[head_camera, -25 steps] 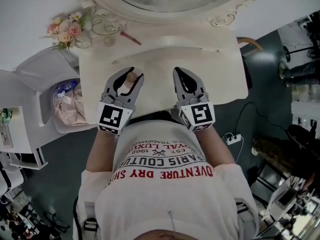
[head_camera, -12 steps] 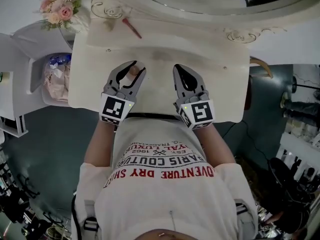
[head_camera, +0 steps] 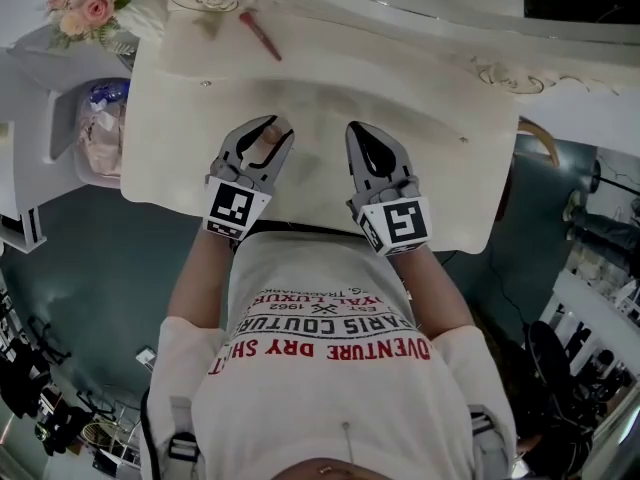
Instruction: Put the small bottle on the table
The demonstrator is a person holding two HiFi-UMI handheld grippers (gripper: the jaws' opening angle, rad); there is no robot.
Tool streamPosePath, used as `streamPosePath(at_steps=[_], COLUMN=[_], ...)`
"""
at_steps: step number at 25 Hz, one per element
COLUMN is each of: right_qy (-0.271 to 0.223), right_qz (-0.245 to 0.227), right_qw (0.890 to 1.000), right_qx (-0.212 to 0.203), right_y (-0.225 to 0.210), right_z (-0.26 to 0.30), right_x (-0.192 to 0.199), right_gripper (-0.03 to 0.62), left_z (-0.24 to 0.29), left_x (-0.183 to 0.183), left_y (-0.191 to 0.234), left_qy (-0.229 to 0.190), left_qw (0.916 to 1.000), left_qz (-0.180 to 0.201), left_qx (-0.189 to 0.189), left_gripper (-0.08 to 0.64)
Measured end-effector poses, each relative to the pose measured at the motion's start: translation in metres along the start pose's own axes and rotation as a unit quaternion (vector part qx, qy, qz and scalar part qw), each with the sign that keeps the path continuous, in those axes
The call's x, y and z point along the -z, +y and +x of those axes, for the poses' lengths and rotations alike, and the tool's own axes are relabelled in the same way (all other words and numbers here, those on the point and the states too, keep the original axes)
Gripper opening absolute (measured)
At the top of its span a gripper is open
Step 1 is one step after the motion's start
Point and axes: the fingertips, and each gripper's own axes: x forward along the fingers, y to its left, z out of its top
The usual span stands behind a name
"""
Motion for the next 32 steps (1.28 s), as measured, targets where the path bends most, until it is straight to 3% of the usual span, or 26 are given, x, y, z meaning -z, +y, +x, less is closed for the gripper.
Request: streamPosePath(at_steps=[10,26,32], right_qy=[0.020,0.027,0.017], right_qz=[0.002,-0.006,-0.009], right_qw=[1.000,1.000,1.000], right_qx=[-0.007,0.008,0.015], right_y=[-0.001,0.013,0.027], right_z=[0.007,0.002,-0.004], right_x=[0.019,0.020,0.013], right_gripper=[-0.002,-0.002,-0.002], left_z=[0.010,0.005,0.002], left_x=[0.025,0.029,0.019], left_y=[-0.001,0.001,0.000], left_qy=[0.012,-0.015,-0.025], left_qw=[0.9999,0.9999,0.9994], left_qz=[-0.010,-0.004,-0.022], left_qx=[0.005,-0.001,0.009], left_gripper=[0.137,0.138,0.258])
